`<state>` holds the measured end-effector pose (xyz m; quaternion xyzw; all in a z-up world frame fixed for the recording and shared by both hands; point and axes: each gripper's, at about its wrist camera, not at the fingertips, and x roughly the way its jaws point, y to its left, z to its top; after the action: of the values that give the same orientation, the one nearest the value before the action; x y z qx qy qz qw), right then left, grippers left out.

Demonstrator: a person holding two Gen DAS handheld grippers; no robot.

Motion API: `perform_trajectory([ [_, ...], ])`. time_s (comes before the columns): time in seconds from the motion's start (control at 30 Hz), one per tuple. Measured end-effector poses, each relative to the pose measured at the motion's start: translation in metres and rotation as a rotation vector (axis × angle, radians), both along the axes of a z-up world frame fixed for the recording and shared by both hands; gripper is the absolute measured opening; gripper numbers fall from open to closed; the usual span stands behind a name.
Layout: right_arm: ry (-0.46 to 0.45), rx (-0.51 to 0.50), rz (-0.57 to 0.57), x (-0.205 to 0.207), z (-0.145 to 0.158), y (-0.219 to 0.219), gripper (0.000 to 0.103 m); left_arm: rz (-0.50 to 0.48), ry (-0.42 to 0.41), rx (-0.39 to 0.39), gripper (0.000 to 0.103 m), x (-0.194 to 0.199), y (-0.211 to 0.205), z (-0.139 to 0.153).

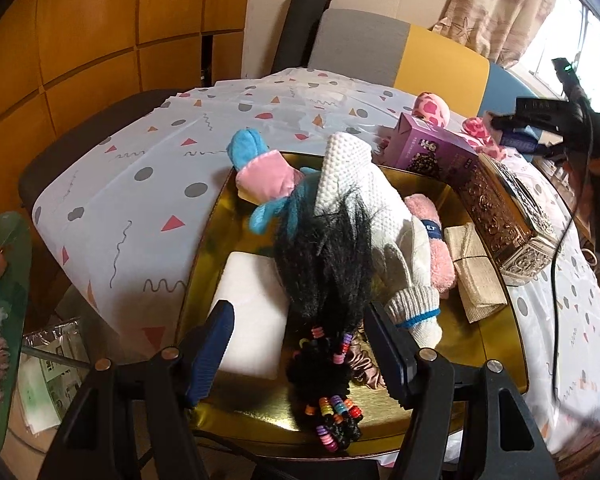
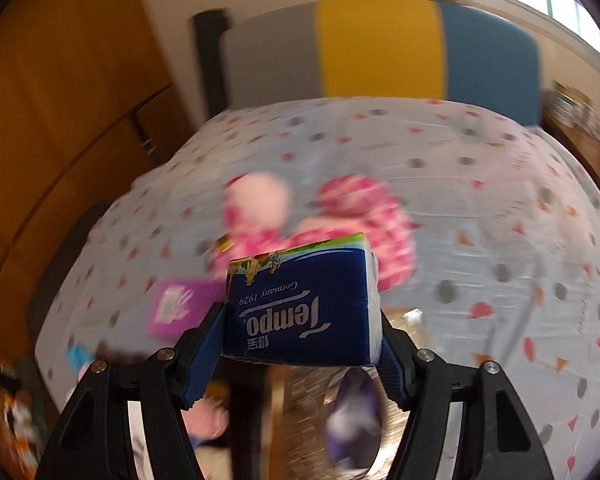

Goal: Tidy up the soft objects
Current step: 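Carry the blue tissue pack to the tray edge with the right gripper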

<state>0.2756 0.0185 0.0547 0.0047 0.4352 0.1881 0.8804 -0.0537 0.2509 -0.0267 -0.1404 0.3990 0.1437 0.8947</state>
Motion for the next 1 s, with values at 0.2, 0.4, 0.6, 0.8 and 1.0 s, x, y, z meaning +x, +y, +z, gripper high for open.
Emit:
perform_trajectory([
  [0.2,0.032,-0.022,0.149,-0.043,-0.025,0.033,0.069,0.015,0.000,-0.005,0.068,-0.003,0.003,0.000],
  [0.4,0.042,-0.047,0.261,-0.091,-0.041,0.046,0.069,0.011,-0.003,0.001,0.068,-0.004,0.000,0.001],
  [0.6,0.052,-0.067,0.356,-0.135,-0.052,0.051,0.069,0.007,-0.006,0.013,0.068,-0.004,-0.003,0.003],
  [0.8,0.082,-0.092,0.426,-0.174,-0.071,0.055,0.069,0.002,-0.007,0.027,0.068,-0.004,-0.006,0.004],
  [1.0,0.091,-0.123,0.464,-0.202,-0.085,0.057,0.069,0.000,-0.002,0.032,0.069,-0.003,-0.007,0.003],
])
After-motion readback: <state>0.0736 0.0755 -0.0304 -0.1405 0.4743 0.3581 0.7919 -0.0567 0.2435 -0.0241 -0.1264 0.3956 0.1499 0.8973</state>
